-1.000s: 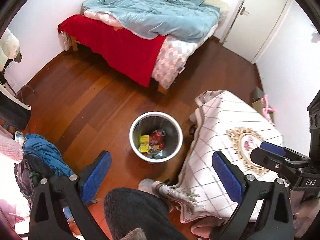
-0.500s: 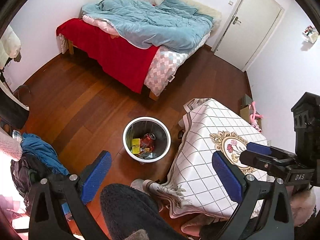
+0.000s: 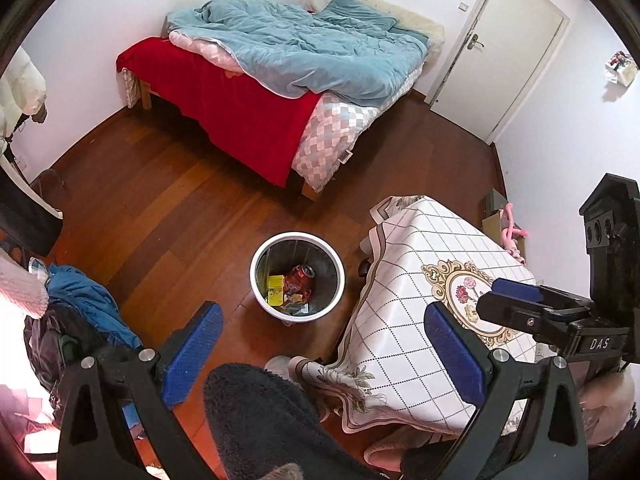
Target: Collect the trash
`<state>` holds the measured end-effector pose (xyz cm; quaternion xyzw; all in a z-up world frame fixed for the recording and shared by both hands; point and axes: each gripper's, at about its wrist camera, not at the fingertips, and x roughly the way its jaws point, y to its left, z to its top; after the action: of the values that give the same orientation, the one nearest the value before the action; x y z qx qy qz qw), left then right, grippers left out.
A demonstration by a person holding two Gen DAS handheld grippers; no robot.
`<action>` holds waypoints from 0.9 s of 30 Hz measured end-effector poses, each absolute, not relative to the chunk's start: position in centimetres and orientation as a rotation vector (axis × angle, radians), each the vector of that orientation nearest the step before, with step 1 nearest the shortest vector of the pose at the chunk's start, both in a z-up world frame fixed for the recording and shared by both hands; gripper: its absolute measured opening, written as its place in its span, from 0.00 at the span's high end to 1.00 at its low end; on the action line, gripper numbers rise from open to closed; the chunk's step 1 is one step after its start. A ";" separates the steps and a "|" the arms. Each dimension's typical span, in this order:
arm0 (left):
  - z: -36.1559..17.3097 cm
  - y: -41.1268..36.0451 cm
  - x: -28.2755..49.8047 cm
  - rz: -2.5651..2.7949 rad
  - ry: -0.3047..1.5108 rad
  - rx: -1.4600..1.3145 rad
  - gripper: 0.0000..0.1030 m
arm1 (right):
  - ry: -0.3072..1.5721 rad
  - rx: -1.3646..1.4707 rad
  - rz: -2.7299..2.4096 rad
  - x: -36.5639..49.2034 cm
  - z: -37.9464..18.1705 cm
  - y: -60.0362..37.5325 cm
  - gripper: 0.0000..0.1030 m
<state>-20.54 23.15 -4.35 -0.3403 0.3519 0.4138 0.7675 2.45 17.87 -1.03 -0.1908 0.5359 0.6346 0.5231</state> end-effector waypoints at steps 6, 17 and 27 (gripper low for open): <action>-4.5 23.2 -20.8 0.903 0.765 -0.744 0.00 | 1.280 -0.473 1.511 2.6 -1.1 17.8 0.00; -4.6 23.4 -20.6 0.906 0.771 -0.746 0.00 | 1.275 -0.492 1.510 2.6 -0.9 17.7 0.00; -4.6 23.3 -20.5 0.906 0.770 -0.746 0.00 | 1.277 -0.501 1.524 2.4 -1.1 17.7 0.00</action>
<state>-20.49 23.34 -4.57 -0.3432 0.3541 0.4166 0.7637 2.41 17.71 -1.11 -0.2089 0.5324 0.6354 0.5187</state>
